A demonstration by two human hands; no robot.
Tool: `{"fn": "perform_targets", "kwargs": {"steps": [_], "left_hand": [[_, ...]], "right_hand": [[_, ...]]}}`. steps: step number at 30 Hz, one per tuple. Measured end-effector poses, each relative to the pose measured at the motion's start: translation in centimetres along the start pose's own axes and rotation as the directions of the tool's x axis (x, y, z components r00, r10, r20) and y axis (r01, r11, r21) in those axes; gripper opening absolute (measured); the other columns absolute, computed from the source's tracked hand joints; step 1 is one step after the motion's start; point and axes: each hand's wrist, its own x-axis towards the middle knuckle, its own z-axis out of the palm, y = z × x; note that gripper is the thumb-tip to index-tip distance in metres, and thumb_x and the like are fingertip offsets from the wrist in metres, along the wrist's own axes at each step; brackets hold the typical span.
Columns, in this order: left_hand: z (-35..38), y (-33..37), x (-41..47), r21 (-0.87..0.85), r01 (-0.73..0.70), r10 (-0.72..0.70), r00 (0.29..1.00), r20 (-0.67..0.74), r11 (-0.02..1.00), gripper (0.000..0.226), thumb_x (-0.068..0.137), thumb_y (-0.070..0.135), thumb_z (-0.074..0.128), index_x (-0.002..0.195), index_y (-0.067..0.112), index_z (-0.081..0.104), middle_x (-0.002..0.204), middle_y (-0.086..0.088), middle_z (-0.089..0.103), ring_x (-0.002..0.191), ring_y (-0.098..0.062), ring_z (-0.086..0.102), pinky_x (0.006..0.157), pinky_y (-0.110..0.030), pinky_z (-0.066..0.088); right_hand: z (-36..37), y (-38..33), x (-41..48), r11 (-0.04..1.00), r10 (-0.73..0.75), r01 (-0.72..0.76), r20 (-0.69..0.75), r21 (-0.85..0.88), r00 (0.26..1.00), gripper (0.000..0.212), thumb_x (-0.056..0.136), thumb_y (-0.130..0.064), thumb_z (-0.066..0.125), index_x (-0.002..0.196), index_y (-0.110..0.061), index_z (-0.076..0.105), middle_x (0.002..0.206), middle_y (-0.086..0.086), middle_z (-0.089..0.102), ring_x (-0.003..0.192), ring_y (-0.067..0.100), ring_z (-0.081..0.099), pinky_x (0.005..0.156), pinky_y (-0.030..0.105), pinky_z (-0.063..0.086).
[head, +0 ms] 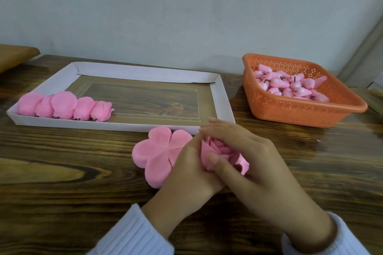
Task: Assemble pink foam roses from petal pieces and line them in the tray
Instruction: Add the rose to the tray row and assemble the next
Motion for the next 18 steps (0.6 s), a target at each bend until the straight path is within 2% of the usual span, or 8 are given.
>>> {"fn": "perform_targets", "kwargs": {"steps": [2, 4, 5, 9, 11, 14, 16, 18], "left_hand": [[0.0, -0.3, 0.2, -0.017, 0.082, -0.081, 0.997, 0.018, 0.997, 0.045, 0.07, -0.005, 0.062, 0.076, 0.039, 0.067, 0.066, 0.033, 0.064, 0.063, 0.016, 0.059, 0.056, -0.002, 0.046], [-0.1, 0.3, 0.1, 0.004, 0.122, -0.121, 0.992, -0.029, 0.993, 0.078, 0.075, -0.01, 0.063, 0.073, 0.068, 0.056, 0.067, 0.037, 0.062, 0.06, 0.016, 0.058, 0.053, -0.002, 0.045], [0.0, 0.4, 0.0, -0.006, 0.124, -0.124, 0.992, -0.004, 0.992, 0.077, 0.073, -0.005, 0.063, 0.071, 0.071, 0.053, 0.067, 0.037, 0.062, 0.059, 0.016, 0.058, 0.053, -0.003, 0.045], [0.1, 1.3, 0.3, -0.151, 0.042, -0.035, 0.998, 0.053, 0.988, 0.026, 0.063, 0.012, 0.071, 0.079, 0.033, 0.067, 0.073, 0.008, 0.07, 0.07, -0.005, 0.067, 0.059, -0.018, 0.054], [0.0, 1.2, 0.1, -0.129, -0.081, 0.071, 0.994, -0.077, 0.988, 0.018, 0.066, 0.022, 0.074, 0.079, 0.02, 0.063, 0.074, 0.001, 0.067, 0.07, -0.012, 0.066, 0.06, -0.023, 0.054], [0.0, 1.7, -0.2, -0.081, -0.209, 0.193, 0.967, -0.167, 0.975, 0.018, 0.077, 0.026, 0.065, 0.085, 0.012, 0.06, 0.08, -0.008, 0.065, 0.074, -0.018, 0.065, 0.064, -0.028, 0.057], [0.2, 2.0, -0.2, -0.103, -0.244, 0.223, 0.958, -0.18, 0.964, 0.018, 0.081, 0.027, 0.061, 0.087, 0.01, 0.058, 0.083, -0.007, 0.065, 0.075, -0.018, 0.066, 0.062, -0.031, 0.058], [0.3, 2.4, -0.2, -0.051, -0.295, 0.279, 0.937, -0.212, 0.954, 0.014, 0.082, 0.025, 0.059, 0.089, 0.012, 0.058, 0.088, 0.003, 0.066, 0.08, -0.009, 0.066, 0.066, -0.02, 0.054]], "right_hand": [[0.1, 0.2, 0.0, 0.999, -0.015, 0.017, 0.058, -0.035, 0.998, 0.033, 0.092, -0.027, 0.059, 0.124, -0.02, 0.064, 0.13, -0.014, 0.06, 0.134, -0.003, 0.04, 0.11, 0.021, 0.033], [0.1, 0.2, 0.0, 0.998, -0.036, 0.042, 0.108, -0.049, 0.994, 0.032, 0.093, -0.025, 0.058, 0.125, -0.019, 0.064, 0.132, -0.014, 0.06, 0.137, -0.001, 0.036, 0.112, 0.026, 0.032], [0.1, 0.2, 0.0, 0.998, -0.039, 0.044, 0.119, -0.04, 0.992, 0.034, 0.094, -0.027, 0.058, 0.126, -0.02, 0.063, 0.133, -0.014, 0.059, 0.138, -0.001, 0.035, 0.113, 0.028, 0.032], [0.1, 0.2, -0.2, 0.971, 0.122, -0.115, -0.018, 0.209, 0.992, 0.042, 0.092, -0.035, 0.054, 0.133, -0.03, 0.051, 0.131, -0.015, 0.059, 0.127, 0.002, 0.05, 0.104, 0.026, 0.042], [0.1, 0.5, -0.2, 0.845, 0.325, -0.262, -0.058, 0.466, 0.944, 0.032, 0.093, -0.025, 0.049, 0.125, -0.028, 0.056, 0.119, -0.01, 0.066, 0.116, 0.005, 0.059, 0.099, 0.029, 0.046], [0.6, 1.0, 0.2, 0.586, 0.495, -0.463, 0.158, 0.665, 0.854, 0.024, 0.097, -0.006, 0.046, 0.112, -0.011, 0.064, 0.104, 0.01, 0.071, 0.097, 0.023, 0.068, 0.086, 0.039, 0.054], [1.0, 1.0, 0.5, 0.361, 0.447, -0.528, 0.355, 0.768, 0.821, 0.027, 0.096, -0.008, 0.048, 0.12, 0.001, 0.058, 0.106, 0.021, 0.066, 0.091, 0.028, 0.065, 0.076, 0.037, 0.053], [1.3, 0.9, 0.6, 0.188, 0.327, -0.569, 0.496, 0.8, 0.805, 0.044, 0.094, -0.019, 0.047, 0.133, 0.0, 0.05, 0.123, 0.025, 0.056, 0.11, 0.035, 0.054, 0.096, 0.049, 0.044]]}}
